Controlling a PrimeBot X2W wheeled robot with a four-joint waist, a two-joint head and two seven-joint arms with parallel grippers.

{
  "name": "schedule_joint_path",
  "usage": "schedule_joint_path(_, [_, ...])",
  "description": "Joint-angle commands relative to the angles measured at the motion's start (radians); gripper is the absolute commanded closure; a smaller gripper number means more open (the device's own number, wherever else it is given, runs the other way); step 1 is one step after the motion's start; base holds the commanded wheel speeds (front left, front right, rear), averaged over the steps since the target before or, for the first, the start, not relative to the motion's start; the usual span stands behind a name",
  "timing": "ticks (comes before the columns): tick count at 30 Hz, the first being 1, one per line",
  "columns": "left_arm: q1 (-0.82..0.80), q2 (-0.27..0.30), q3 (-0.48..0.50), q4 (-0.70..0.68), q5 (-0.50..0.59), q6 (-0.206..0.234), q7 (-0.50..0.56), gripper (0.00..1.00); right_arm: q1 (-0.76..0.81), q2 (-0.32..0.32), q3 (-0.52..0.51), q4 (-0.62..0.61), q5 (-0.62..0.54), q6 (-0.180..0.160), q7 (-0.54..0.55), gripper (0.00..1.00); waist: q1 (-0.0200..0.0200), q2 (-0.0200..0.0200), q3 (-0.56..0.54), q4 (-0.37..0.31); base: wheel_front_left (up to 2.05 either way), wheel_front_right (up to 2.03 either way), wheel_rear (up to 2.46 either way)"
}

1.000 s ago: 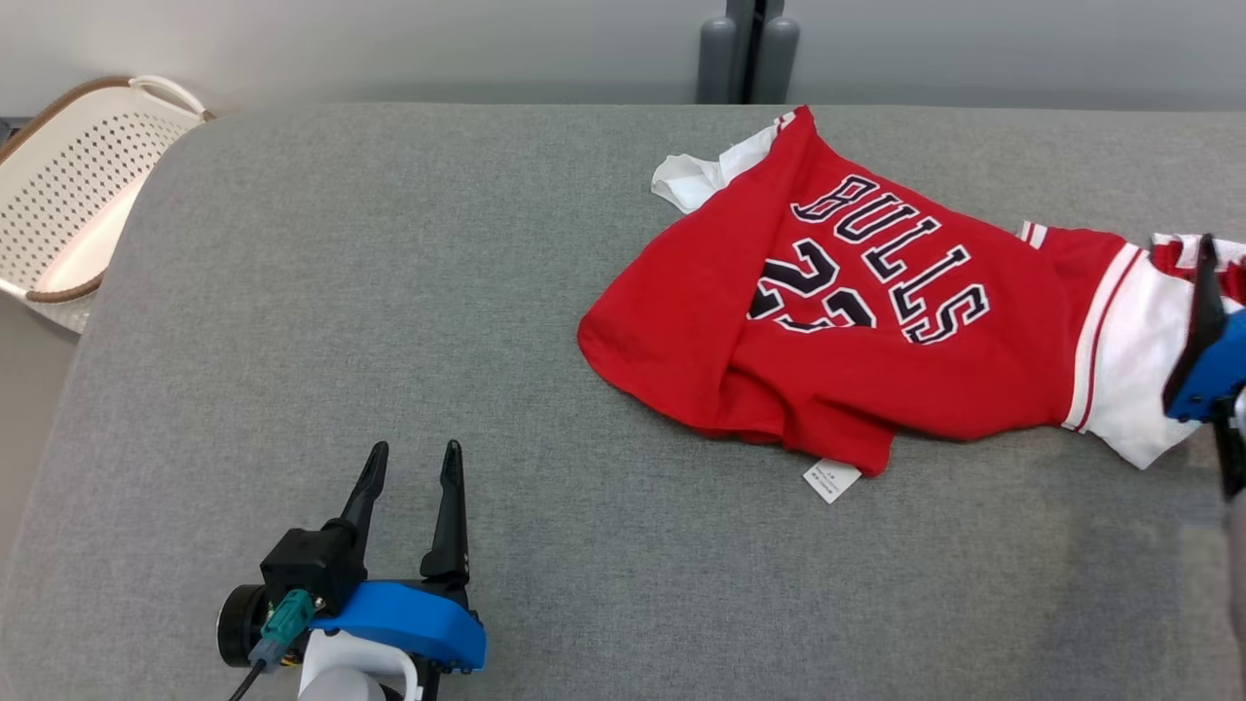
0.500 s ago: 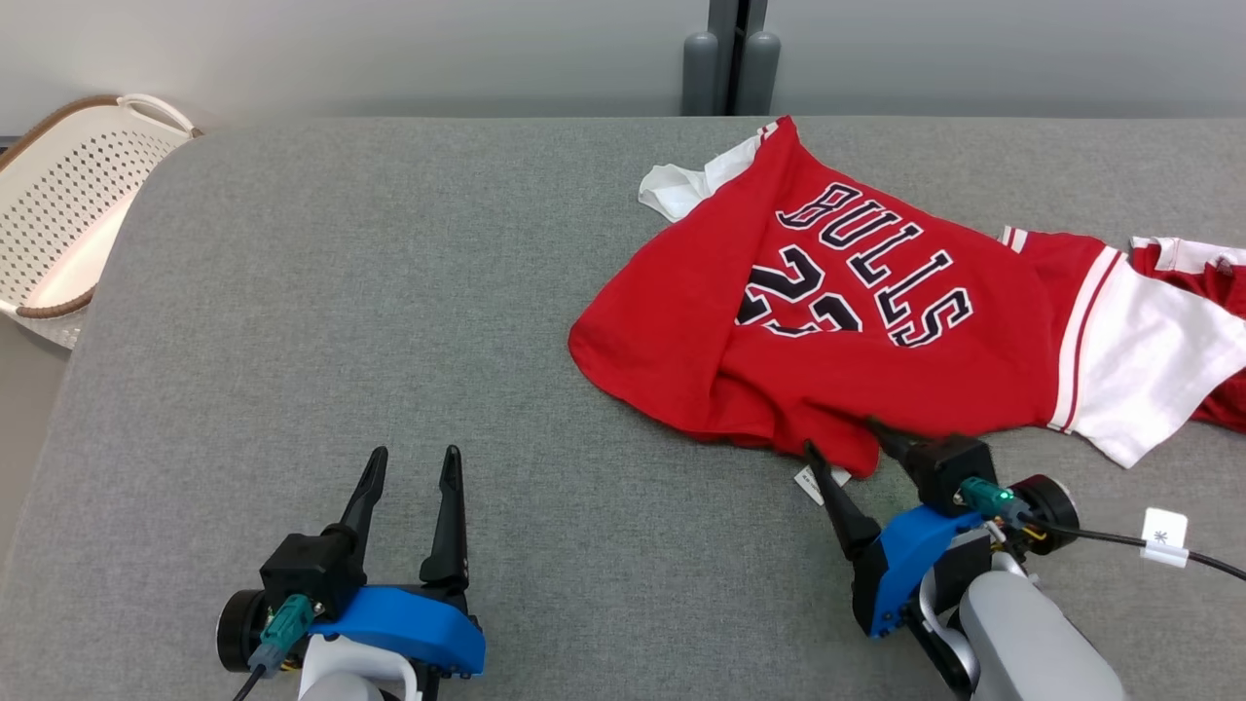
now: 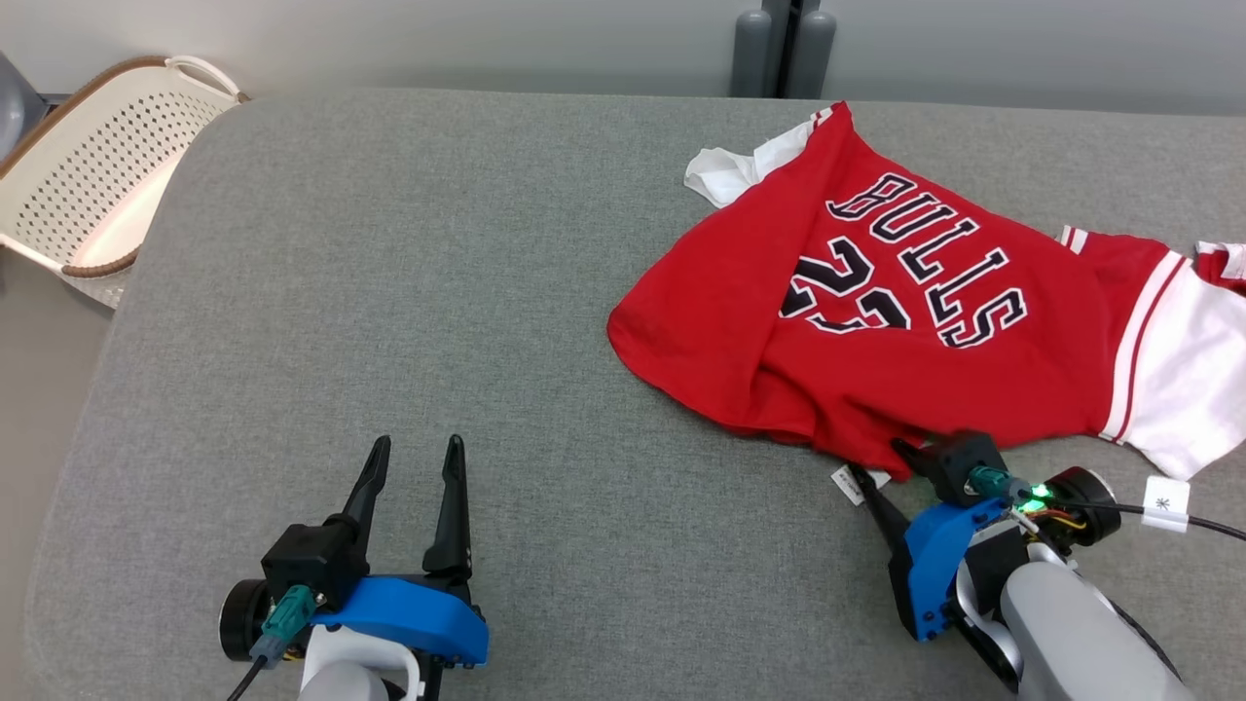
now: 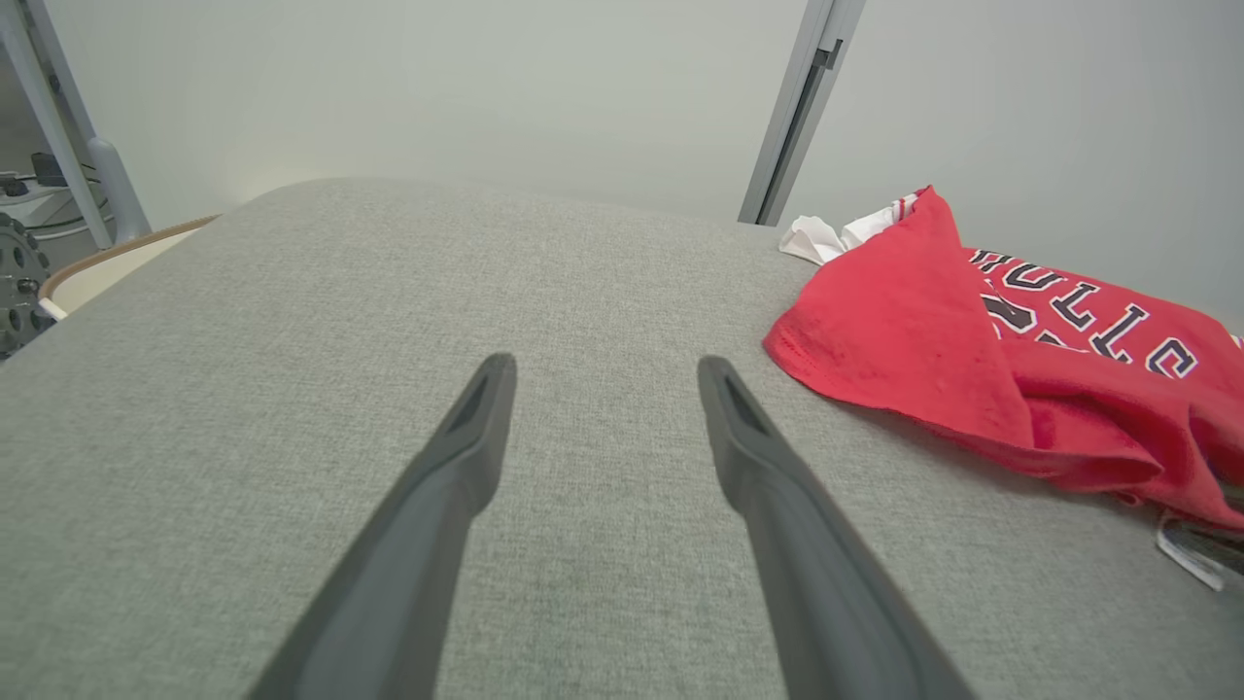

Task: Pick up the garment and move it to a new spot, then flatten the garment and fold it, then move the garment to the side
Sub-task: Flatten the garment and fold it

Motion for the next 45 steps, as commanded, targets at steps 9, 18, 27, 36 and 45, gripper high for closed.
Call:
schedule_joint_path(9, [-0.008,-0.002,0.018,0.008,-0.002,0.001,-0.005,0.0,-0.073,0.071,0.115,-0.001,0.106,0.0,-0.03,1.0,0.0,0.0,-0.001,-0.003,0.0,0.0,0.0])
schedule_joint_path(18, [-0.008,-0.006,0.031,0.006,0.0,0.0,-0.005,0.0,-0.124,0.095,0.354,-0.246,0.263,0.0,0.018,1.0,0.0,0.0,-0.008,-0.006,0.0,0.0,0.0])
schedule_joint_path(27, [-0.015,-0.014,0.056,-0.007,0.002,-0.001,-0.005,0.0,-0.112,0.136,0.459,-0.219,0.335,0.0,0.066,0.0,0.0,0.0,0.002,0.026,0.0,0.0,0.0])
schedule_joint_path(36, [0.009,-0.021,0.059,-0.007,0.013,-0.009,-0.005,0.0,-0.1,0.12,0.44,-0.187,0.388,0.0,-0.045,0.0,0.0,0.0,-0.025,0.018,0.0,0.0,0.0])
schedule_joint_path(45, [0.036,-0.026,0.025,0.061,-0.002,-0.022,0.037,0.0,-0.001,0.045,0.173,-0.192,0.301,0.0,-0.145,0.0,0.0,0.0,-0.069,-0.023,0.0,0.0,0.0])
